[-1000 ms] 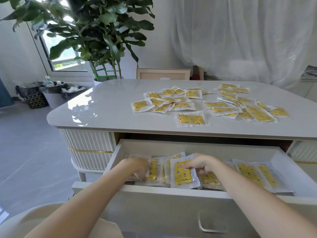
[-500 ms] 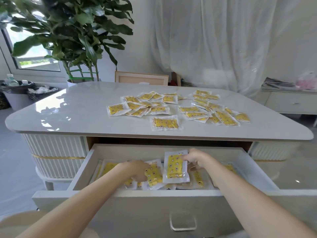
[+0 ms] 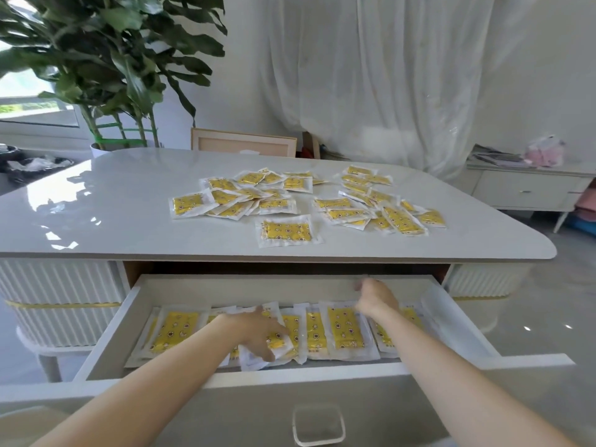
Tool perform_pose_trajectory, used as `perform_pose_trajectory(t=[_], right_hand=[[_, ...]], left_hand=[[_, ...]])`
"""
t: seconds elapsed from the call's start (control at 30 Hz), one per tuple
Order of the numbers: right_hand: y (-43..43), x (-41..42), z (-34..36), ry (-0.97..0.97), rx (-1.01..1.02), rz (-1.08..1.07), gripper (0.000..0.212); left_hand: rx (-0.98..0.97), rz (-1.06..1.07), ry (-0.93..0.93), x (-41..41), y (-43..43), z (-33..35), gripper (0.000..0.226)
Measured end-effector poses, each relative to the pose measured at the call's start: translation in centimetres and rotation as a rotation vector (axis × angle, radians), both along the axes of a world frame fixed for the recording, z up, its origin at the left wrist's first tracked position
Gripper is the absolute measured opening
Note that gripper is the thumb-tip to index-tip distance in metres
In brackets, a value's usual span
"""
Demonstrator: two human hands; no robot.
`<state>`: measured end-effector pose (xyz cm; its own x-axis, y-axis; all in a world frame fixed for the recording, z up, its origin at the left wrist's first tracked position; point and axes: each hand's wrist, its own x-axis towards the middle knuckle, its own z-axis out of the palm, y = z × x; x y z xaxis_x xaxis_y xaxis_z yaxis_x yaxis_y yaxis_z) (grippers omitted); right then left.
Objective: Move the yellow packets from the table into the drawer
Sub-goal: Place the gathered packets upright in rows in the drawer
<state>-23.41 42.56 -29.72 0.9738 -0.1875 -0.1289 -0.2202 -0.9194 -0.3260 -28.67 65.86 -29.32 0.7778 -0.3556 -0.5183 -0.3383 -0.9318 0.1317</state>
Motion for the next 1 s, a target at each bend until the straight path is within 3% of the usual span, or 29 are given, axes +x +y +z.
perform_pose_trajectory(t=[0.1, 0.2, 0.7, 1.0], right_hand=[[1.0, -0.9, 0.2, 0.192, 0.153, 0.312, 0.054], [1.7, -1.4, -0.2, 0.388, 0.066, 0.452, 0.070], [1.6, -1.5, -0.9, 0.228, -0.060, 0.416, 0.034], [3.4, -3.6, 4.7, 0.111, -0.082, 0.499, 0.025]], left_hand=[[0.000, -0.028, -0.017, 0.4, -0.3, -0.7, 0.069], [0.044, -0.036, -0.042, 0.7, -0.1, -1.6, 0.071], [0.002, -0.057, -0.096, 0.7, 1.0, -1.7, 0.072], [-0.167, 0.046, -0.298, -1.2, 1.5, 4.4, 0.048]])
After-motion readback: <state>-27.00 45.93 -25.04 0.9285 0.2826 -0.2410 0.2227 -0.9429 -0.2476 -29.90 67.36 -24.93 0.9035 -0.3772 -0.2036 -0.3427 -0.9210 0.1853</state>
